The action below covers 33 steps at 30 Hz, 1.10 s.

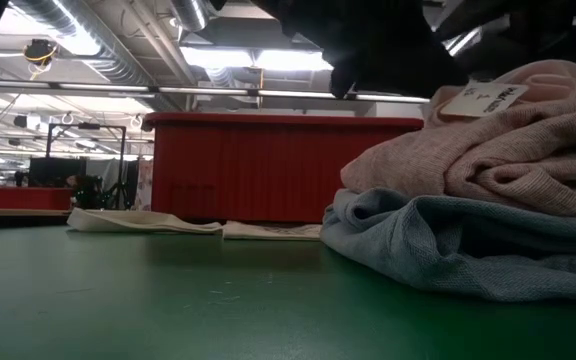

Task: Fold Laundry from Bin
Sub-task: Fold the white underwear from the red laundry basket

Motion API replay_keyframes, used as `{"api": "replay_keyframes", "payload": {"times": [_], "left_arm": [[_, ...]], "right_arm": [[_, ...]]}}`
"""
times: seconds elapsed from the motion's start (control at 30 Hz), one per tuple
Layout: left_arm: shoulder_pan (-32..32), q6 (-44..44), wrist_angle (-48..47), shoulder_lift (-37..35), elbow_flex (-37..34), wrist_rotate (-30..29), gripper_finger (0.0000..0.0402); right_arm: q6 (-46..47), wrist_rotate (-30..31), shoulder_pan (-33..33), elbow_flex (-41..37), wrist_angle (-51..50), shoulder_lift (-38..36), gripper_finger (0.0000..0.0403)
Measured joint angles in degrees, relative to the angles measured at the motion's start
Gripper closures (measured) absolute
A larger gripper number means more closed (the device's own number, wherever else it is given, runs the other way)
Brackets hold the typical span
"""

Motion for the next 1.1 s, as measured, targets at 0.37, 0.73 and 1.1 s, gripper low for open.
{"api": "replay_keyframes", "payload": {"times": [0.37, 0.73, 1.1], "left_arm": [[0.02, -0.1, -0.38, -0.07, 0.0, 0.0, 0.0308], [-0.09, -0.18, -0.95, -0.07, 0.0, 0.11, 0.0308], [-0.74, -0.19, -1.47, -0.85, 0.0, 0.26, 0.0308]], "right_arm": [[-1.09, 4.91, -4.4, -0.01, -6.18, 5.53, 0.0242], [-1.01, -3.31, -10.66, -0.01, -5.19, 12.15, 0.0242], [-9.32, -1.94, -10.86, -0.01, -1.42, 3.19, 0.0242]]}}
